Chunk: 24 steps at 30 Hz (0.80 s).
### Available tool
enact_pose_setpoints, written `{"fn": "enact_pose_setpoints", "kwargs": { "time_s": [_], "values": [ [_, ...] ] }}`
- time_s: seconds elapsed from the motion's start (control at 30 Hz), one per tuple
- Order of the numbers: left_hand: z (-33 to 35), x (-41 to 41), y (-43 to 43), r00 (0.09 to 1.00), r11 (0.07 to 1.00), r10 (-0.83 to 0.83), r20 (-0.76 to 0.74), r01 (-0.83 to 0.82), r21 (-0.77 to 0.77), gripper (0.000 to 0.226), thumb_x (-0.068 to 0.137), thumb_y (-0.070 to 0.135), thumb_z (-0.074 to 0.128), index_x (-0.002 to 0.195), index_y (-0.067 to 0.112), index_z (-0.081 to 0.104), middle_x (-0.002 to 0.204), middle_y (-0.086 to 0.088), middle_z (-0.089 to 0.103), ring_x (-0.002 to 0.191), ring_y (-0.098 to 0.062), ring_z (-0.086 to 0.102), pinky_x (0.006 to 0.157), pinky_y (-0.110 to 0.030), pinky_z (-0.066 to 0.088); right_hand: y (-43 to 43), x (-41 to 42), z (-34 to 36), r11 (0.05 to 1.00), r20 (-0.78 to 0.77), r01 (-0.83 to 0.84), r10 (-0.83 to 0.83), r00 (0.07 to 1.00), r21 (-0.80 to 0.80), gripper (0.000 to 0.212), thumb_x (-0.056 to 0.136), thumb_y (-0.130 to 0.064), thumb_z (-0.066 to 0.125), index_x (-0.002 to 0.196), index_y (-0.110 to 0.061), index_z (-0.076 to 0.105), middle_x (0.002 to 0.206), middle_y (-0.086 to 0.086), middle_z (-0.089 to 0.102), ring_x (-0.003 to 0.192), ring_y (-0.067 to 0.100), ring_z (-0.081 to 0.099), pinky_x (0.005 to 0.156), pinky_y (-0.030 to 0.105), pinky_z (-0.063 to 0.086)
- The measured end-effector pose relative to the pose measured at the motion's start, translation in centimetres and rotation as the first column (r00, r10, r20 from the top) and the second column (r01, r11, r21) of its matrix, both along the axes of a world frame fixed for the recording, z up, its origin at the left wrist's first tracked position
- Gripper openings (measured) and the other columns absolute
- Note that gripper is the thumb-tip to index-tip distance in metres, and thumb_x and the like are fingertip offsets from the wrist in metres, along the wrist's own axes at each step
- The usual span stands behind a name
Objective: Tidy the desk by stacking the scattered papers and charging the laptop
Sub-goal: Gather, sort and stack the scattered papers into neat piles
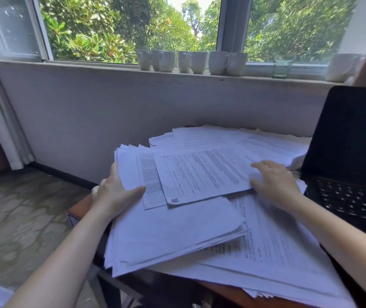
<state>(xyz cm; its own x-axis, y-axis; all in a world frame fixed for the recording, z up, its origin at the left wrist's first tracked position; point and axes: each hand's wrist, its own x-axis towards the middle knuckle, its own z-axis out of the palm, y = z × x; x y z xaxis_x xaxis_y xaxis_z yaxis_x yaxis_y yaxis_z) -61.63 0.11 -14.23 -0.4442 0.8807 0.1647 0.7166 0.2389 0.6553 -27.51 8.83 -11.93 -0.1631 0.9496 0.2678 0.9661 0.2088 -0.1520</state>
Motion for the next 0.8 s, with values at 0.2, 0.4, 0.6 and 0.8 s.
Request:
{"fn": "enact_pose_setpoints", "kwargs": {
  "time_s": [0.2,0.4,0.6,0.8],
  "values": [
    [0.1,0.1,-0.2,1.0,1.0,-0.019,-0.008,0.019,0.004,0.105,0.047,0.066,0.049,0.14,0.025,0.023,0.123,0.001,0.059,0.118,-0.028,0.05,0.097,-0.039,0.033,2.1,1.7,1.0,0.977,-0.389,0.092,-0.162,0.907,-0.192,0.071,0.091,-0.028,0.058,0.149,-0.009,0.019,0.149,0.015,0.033,0.134,0.032,0.035,0.104,0.042,0.033],
    [0.3,0.2,-0.5,0.999,0.999,-0.036,-0.01,0.035,-0.005,0.119,0.034,0.073,0.039,0.142,0.027,0.02,0.126,-0.001,0.057,0.121,-0.029,0.048,0.098,-0.04,0.033,2.5,0.5,1.9,0.972,-0.884,0.071,-0.234,0.406,-0.225,0.061,0.083,-0.012,0.068,0.138,-0.009,0.043,0.124,0.011,0.056,0.107,0.025,0.056,0.096,0.036,0.044],
    [0.1,0.1,-0.4,0.999,0.999,-0.036,0.016,0.036,0.009,0.115,0.04,0.072,0.045,0.143,0.029,0.02,0.125,-0.001,0.057,0.122,-0.029,0.047,0.101,-0.041,0.032,0.4,-1.1,1.4,0.959,-0.947,-0.16,-0.261,-0.186,-0.233,0.01,0.085,-0.016,0.066,0.091,-0.009,0.061,0.102,0.009,0.064,0.088,0.02,0.064,0.072,0.027,0.057],
    [-0.2,-0.1,-0.2,0.999,0.999,-0.028,0.016,0.028,0.016,0.103,0.052,0.063,0.051,0.144,0.031,0.018,0.127,-0.002,0.056,0.125,-0.029,0.044,0.101,-0.04,0.027,-1.7,-2.5,1.0,0.938,-0.949,-0.314,-0.224,-0.221,-0.149,0.011,0.09,-0.012,0.058,0.097,-0.005,0.061,0.082,0.006,0.072,0.075,0.02,0.068,0.062,0.027,0.057]
  ]
}}
